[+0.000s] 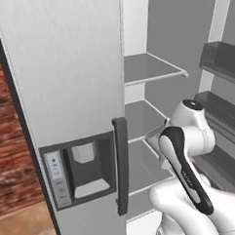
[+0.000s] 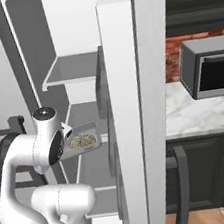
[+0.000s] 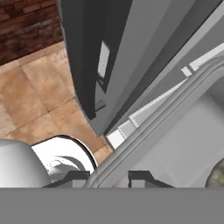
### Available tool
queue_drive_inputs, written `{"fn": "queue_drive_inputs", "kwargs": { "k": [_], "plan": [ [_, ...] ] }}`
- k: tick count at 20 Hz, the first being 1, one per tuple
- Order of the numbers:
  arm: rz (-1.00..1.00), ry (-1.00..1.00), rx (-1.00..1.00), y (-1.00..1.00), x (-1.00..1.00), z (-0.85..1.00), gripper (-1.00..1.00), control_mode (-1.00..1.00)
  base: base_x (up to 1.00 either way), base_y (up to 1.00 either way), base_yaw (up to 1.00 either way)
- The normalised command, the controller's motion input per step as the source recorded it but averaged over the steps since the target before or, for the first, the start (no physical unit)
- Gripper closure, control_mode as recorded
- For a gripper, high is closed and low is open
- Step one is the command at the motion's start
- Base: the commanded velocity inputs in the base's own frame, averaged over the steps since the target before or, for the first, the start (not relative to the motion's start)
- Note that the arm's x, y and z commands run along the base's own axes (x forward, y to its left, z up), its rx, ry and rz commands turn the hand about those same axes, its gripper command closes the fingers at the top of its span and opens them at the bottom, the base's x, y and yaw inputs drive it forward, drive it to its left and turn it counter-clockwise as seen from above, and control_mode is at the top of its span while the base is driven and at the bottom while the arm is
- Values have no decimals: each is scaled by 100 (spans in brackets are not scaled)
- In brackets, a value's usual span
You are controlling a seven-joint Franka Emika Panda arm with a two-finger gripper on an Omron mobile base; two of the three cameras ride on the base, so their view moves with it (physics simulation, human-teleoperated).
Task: Place two dumplings into each of the tupperware containers and then place the containers in the fridge.
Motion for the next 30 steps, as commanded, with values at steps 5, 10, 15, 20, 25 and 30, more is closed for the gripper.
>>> {"fn": "queue_drive_inputs", "kwargs": {
  "k": [5, 10, 15, 20, 25, 30],
  "plan": [
    [0, 0, 0, 0, 0, 0, 100, 100, 39, -22, 7],
    [0, 0, 0, 0, 0, 0, 100, 100, 46, -22, 10],
    [0, 0, 0, 0, 0, 0, 100, 100, 30, -39, 7],
    [10, 0, 0, -9, 31, 0, 100, -100, 0, 0, 0],
    [31, 5, -7, 2, 29, 0, 100, -100, 0, 0, 0],
    [25, 5, -27, 33, 17, -34, 100, -100, 0, 0, 0]
  ]
}}
